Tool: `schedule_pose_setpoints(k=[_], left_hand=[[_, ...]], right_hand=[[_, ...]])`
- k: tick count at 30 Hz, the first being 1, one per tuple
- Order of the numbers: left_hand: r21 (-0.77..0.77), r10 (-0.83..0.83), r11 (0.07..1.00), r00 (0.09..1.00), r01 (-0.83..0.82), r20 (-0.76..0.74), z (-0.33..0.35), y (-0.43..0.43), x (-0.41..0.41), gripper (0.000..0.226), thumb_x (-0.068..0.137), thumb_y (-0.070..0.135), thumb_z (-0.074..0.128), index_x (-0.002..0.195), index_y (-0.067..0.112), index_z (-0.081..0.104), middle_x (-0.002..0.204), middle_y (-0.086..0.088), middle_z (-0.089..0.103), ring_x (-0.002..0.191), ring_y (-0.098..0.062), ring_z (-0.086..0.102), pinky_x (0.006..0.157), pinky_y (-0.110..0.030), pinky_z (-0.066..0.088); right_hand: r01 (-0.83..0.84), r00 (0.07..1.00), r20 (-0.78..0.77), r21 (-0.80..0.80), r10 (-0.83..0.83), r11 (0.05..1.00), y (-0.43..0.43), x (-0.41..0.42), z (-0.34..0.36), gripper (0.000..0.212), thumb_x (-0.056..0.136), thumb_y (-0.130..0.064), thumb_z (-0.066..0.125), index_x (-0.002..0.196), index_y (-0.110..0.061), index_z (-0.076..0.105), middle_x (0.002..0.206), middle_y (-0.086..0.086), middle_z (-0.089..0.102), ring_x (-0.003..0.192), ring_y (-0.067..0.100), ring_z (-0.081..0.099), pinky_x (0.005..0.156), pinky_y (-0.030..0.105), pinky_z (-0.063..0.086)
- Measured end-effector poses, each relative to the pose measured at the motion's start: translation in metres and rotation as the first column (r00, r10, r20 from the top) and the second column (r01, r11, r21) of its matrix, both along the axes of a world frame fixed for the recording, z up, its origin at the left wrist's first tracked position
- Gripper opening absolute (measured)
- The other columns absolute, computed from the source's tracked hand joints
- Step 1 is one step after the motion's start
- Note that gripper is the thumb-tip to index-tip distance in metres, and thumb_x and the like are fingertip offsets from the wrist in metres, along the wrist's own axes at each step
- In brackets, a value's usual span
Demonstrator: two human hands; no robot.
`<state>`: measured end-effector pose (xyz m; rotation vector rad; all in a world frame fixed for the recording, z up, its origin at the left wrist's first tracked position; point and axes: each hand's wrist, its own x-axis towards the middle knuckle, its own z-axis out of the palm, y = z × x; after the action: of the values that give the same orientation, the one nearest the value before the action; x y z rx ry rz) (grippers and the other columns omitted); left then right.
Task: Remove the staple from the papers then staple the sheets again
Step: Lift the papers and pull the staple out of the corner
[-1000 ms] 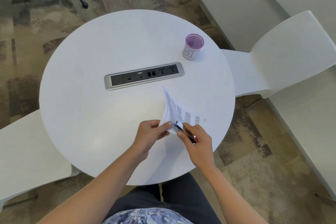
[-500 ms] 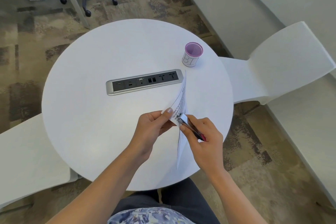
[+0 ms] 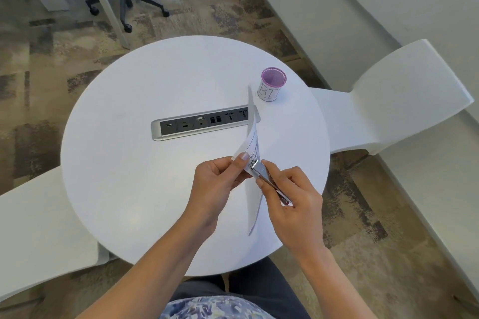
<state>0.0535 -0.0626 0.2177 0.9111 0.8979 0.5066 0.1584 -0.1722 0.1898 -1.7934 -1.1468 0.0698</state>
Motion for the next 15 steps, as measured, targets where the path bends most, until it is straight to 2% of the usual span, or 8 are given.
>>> schedule_pose_setpoints(k=[4, 8, 12, 15], left_hand=[[0.025, 0.02, 0.999, 1.0, -0.02, 0.02, 0.0035, -0.0027, -0.0001, 0.023, 0.09, 0.026, 0.066, 0.081, 0.011, 0.08, 0.09, -0.007, 0.08, 0.088, -0.018, 0.076, 0.088, -0.021, 0.056], [0.04, 0.036, 0.999, 0.999, -0.036, 0.014, 0.0048, -0.0029, -0.0004, 0.024, 0.089, 0.028, 0.067, 0.086, 0.008, 0.079, 0.091, -0.006, 0.08, 0.089, -0.019, 0.076, 0.083, -0.019, 0.057], [0.068, 0.029, 0.997, 1.0, -0.029, 0.004, 0.0071, -0.0036, -0.0005, 0.023, 0.09, 0.029, 0.066, 0.083, 0.012, 0.08, 0.09, -0.004, 0.08, 0.088, -0.017, 0.076, 0.075, -0.015, 0.056], [0.091, 0.022, 0.996, 1.0, -0.021, -0.003, 0.0083, -0.0048, -0.0004, 0.024, 0.09, 0.03, 0.066, 0.081, 0.013, 0.081, 0.089, -0.003, 0.08, 0.088, -0.016, 0.076, 0.081, -0.019, 0.056]], right_hand=[[0.021, 1.0, 0.011, 0.006, -0.021, 1.0, -0.0002, -0.004, 0.0047, 0.042, 0.086, -0.015, 0.069, 0.126, -0.027, 0.057, 0.082, -0.002, 0.058, 0.07, 0.012, 0.055, 0.049, 0.033, 0.048], [0.045, 0.999, -0.005, 0.013, -0.045, 0.999, -0.0009, -0.0053, 0.0073, 0.042, 0.086, -0.016, 0.068, 0.125, -0.029, 0.056, 0.083, -0.001, 0.058, 0.074, 0.006, 0.054, 0.049, 0.028, 0.047], [0.039, 0.999, -0.005, 0.01, -0.039, 0.999, -0.0017, -0.0055, 0.0097, 0.042, 0.087, -0.015, 0.068, 0.126, -0.025, 0.058, 0.084, -0.002, 0.058, 0.074, 0.007, 0.054, 0.049, 0.029, 0.048], [0.036, 0.999, -0.004, 0.007, -0.036, 0.999, -0.002, -0.0052, 0.011, 0.041, 0.087, -0.015, 0.067, 0.127, -0.018, 0.06, 0.084, -0.003, 0.057, 0.073, 0.01, 0.054, 0.05, 0.031, 0.049]])
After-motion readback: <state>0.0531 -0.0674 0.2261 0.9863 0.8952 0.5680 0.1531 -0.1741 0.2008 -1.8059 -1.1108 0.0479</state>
